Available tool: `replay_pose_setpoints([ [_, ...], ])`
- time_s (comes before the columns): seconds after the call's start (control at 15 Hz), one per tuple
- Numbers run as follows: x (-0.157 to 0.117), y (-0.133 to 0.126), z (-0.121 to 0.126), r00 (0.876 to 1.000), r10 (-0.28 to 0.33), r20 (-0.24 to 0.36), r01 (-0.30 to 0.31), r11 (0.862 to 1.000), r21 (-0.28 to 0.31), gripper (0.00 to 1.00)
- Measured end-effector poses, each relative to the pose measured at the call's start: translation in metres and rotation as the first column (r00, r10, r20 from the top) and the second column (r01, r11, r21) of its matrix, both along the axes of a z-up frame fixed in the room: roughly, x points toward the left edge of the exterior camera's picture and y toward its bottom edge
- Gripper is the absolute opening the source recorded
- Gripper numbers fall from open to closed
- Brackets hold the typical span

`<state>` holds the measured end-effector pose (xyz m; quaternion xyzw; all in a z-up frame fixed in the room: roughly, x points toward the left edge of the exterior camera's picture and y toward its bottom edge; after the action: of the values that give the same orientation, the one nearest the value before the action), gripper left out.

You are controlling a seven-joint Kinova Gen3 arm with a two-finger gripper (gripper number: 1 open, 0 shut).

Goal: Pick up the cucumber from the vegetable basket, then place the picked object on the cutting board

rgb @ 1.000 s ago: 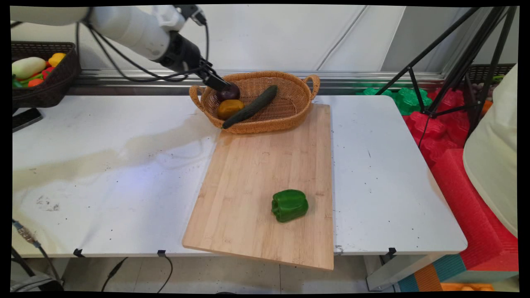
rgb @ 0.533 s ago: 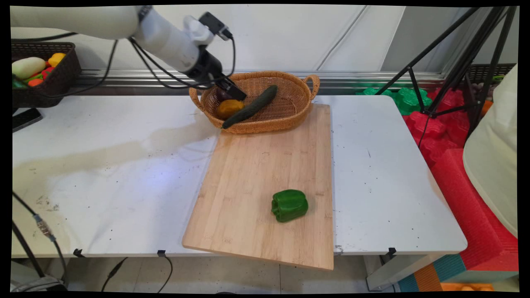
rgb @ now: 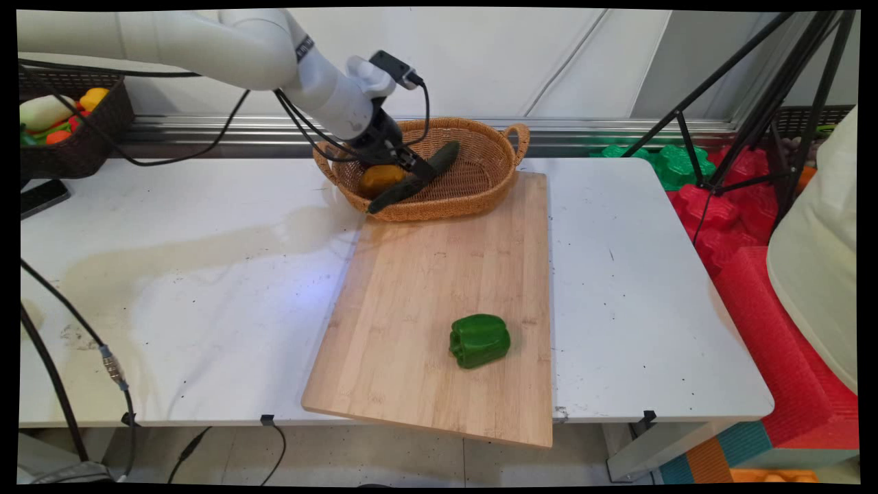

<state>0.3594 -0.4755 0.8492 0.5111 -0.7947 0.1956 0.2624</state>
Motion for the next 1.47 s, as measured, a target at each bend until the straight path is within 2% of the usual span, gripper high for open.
replay_pose_setpoints([
  [0.4,-0.015,-0.012,-0.022,0.999,0.051,-0.016,-0.051,0.998,0.044,1.0],
  [0.47,-0.016,-0.013,-0.023,0.998,0.056,-0.018,-0.055,0.997,0.047,0.0],
  [1.0,-0.023,-0.013,-0.025,0.995,0.098,-0.021,-0.097,0.995,0.038,0.0],
  [1.2,-0.023,-0.006,-0.012,0.994,0.108,-0.018,-0.108,0.994,0.007,0.0],
  [1.47,-0.027,0.014,0.027,0.996,0.09,-0.009,-0.09,0.993,-0.073,0.0],
])
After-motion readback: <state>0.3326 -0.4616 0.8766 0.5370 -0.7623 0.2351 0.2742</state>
